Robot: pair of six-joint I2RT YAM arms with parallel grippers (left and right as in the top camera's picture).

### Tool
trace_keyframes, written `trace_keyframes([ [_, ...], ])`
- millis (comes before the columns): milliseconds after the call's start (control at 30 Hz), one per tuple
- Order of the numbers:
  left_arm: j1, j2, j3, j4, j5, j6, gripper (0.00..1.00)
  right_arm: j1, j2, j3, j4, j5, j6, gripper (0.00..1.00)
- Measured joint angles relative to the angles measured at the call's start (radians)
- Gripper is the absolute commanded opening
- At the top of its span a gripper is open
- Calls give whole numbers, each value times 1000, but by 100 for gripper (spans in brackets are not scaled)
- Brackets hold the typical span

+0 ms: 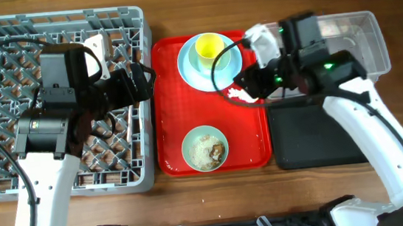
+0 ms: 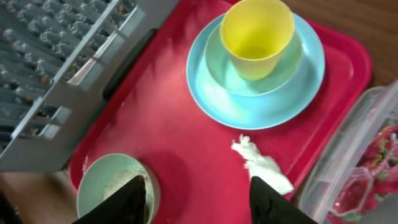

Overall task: Sort waste into correct bins and load items into the dishwasher rack
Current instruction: 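Carry the wrapper into the clear plastic bin and release, then move the right gripper back to the white tissue on the tray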

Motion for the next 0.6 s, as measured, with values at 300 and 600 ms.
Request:
trace_keyframes([
  [300,0,0,0,0,0,0,100,240,44,-124,95,412,86,57],
  [600,0,0,0,0,0,0,100,240,290,-138,191,515,40,58],
])
